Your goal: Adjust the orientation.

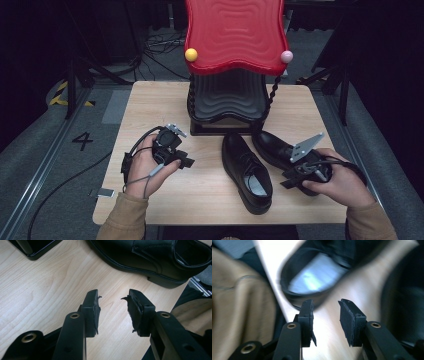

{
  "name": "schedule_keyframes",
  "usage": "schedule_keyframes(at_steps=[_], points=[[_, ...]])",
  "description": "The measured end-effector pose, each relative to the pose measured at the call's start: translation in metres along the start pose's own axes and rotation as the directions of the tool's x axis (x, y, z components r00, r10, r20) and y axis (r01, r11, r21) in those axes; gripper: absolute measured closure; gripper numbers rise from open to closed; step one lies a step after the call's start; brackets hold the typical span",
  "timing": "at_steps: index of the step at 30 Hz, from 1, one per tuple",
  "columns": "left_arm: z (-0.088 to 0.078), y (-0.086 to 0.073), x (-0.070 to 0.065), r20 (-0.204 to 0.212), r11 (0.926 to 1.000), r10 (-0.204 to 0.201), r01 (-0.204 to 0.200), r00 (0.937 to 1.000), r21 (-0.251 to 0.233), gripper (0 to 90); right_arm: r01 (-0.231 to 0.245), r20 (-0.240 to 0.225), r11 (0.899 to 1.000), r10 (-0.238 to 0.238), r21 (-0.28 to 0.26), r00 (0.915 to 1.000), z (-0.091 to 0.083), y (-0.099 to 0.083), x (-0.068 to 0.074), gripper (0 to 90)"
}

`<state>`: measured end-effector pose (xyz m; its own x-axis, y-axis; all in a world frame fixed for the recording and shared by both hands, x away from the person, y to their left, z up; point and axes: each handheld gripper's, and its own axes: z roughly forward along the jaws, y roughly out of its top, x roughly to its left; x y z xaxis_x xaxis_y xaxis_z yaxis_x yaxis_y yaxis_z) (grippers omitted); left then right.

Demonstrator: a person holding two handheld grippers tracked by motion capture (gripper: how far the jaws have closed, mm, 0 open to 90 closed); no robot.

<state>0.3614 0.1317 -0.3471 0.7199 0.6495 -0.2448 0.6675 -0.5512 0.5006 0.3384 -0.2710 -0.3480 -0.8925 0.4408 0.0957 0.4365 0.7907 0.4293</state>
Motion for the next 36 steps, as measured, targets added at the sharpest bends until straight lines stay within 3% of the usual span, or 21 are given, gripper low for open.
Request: schedule_keyframes(at_steps=[4, 7, 11, 20, 24, 29, 33, 36], points=[[0.003, 0.003, 0.002, 0.012, 1.0000, 0.004, -0.004, 0.9999, 0.007, 60.7, -0.101, 0.084, 0.995, 0.103, -0.021, 0.9911, -0.012, -0.017, -0.014, 65.4], [0.005, 0.005, 0.002, 0.017, 0.9999, 0.008, -0.008, 0.9998, 0.009, 60.6, -0.149, 0.113, 0.989, 0.150, -0.022, 0.9822, -0.017, -0.029, -0.021, 63.9], [0.006, 0.006, 0.003, 0.018, 0.9999, 0.010, -0.010, 0.9998, 0.007, 59.9, -0.216, 0.161, 0.976, 0.214, -0.003, 0.9635, -0.017, -0.041, -0.033, 63.0], [0.008, 0.003, 0.006, 0.014, 0.9998, -0.003, 0.002, 0.9999, 0.017, 59.2, -0.279, 0.194, 0.959, 0.265, 0.048, 0.9444, 0.006, -0.044, -0.051, 59.4], [0.006, -0.001, 0.008, 0.011, 0.9997, -0.017, 0.017, 0.9998, 0.016, 58.9, -0.277, 0.176, 0.958, 0.261, 0.078, 0.9493, 0.017, -0.042, -0.055, 62.3], [0.004, -0.005, 0.009, 0.007, 0.9997, -0.021, 0.021, 0.9997, 0.013, 58.9, -0.256, 0.134, 0.959, 0.240, 0.118, 0.9615, 0.024, -0.034, -0.052, 86.5], [0.002, -0.007, 0.010, -0.001, 0.9996, -0.029, 0.029, 0.9996, 0.006, 58.5, -0.252, 0.186, 0.958, 0.225, 0.137, 0.9564, 0.025, -0.026, -0.045, 87.2], [0.002, -0.008, 0.009, -0.002, 0.9995, -0.030, 0.030, 0.9995, 0.008, 58.5, -0.255, 0.185, 0.962, 0.234, 0.097, 0.9545, 0.022, -0.014, -0.035, 87.2]])
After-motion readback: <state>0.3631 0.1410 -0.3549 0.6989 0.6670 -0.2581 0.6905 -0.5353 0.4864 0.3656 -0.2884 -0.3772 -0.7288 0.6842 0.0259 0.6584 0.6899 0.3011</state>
